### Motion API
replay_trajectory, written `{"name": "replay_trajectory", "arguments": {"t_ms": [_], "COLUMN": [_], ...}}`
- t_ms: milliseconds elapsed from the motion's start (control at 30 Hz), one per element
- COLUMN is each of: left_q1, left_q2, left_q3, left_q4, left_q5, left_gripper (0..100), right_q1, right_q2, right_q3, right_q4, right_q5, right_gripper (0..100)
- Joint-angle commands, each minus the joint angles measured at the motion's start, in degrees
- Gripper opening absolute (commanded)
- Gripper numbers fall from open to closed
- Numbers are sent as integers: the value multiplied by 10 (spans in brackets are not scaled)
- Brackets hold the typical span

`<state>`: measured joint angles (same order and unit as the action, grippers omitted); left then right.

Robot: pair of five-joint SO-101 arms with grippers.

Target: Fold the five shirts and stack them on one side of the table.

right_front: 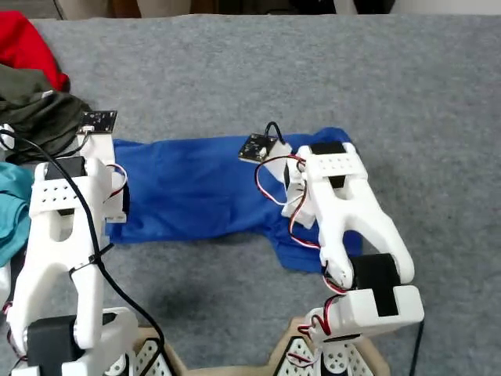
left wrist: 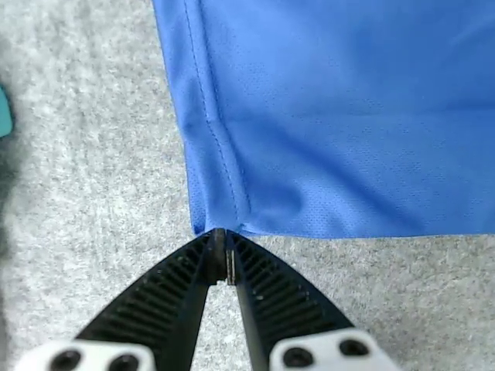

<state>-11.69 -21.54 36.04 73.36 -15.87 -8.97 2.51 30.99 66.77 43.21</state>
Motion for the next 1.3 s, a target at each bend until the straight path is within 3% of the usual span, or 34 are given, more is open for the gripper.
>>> {"name": "replay_trajectory", "arguments": {"t_ms": [0, 233, 467, 867, 1267], "left_q1": [-1, -4, -5, -5, -2], "left_q2": [-19, -19, -19, -19, -20], "left_q3": [-5, -6, -3, -2, -3], "left_q4": [-7, -4, -3, -3, 14], "left_q5": [-3, -3, -3, -3, -1], "left_gripper": [19, 19, 19, 19, 19], "right_q1": [-8, -8, -15, -52, -52], "right_q2": [-5, -15, -128, -218, -330], "right_q3": [-12, -9, 58, 226, 156], "right_q4": [28, 76, 89, 37, 179], "right_q5": [-6, -22, -14, -39, -38], "right_gripper": [109, 109, 109, 109, 109]}}
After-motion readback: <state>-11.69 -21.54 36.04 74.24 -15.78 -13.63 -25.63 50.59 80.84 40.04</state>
